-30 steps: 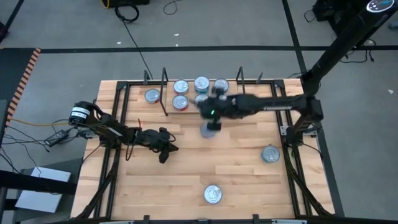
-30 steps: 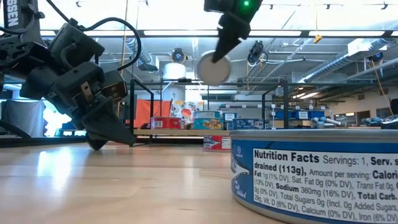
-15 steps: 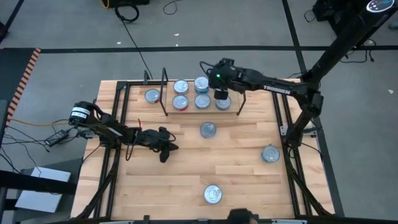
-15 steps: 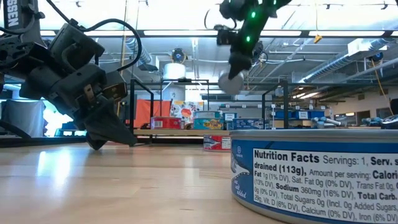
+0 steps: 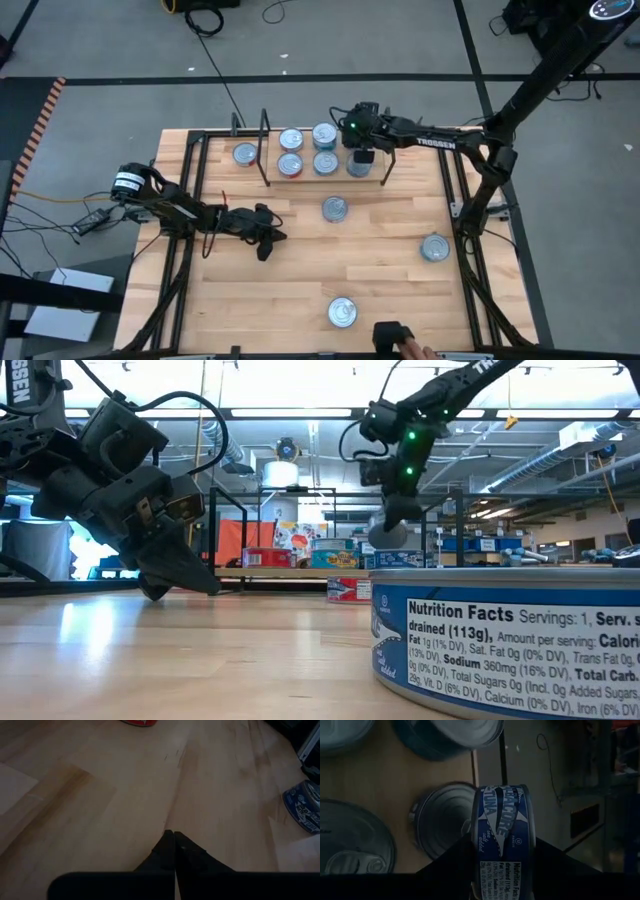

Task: Stack canned seafood by type on shelf
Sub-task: Stack the blue tuna can on top of the other blue tuna can on the shelf

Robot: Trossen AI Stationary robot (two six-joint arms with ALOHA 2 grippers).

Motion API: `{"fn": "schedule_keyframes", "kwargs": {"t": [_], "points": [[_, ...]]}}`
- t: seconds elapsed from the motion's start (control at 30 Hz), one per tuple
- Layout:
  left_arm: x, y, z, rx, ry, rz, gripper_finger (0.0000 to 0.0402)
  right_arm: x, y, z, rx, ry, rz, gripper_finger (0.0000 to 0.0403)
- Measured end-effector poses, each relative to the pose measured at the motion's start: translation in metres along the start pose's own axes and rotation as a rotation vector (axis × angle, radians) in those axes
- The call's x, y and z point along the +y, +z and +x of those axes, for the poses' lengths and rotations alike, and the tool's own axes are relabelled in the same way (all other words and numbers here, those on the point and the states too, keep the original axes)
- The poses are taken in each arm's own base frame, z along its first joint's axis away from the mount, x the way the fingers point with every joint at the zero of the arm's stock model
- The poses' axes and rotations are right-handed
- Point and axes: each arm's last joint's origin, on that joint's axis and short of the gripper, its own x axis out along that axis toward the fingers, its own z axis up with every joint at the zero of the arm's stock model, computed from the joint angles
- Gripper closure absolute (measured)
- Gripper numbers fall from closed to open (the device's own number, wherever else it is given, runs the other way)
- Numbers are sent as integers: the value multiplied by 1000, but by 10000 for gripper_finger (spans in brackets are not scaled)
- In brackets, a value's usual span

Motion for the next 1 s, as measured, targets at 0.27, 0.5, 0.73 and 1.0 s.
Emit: {"fn": "schedule_keyframes", "kwargs": {"t": [0.27, 0.5, 0.73, 1.0], "points": [[0, 0, 0, 0, 0, 0, 401, 7, -4, 5, 0, 17, 1, 243], [0, 0, 0, -1, 0, -1, 401, 8, -3, 4, -23, 57, 29, 223], [0, 0, 0, -1, -1, -7, 401, 9, -3, 4, -52, 104, 46, 196], [0, 0, 0, -1, -1, -8, 401, 9, -5, 5, -39, 129, 147, 146]]}}
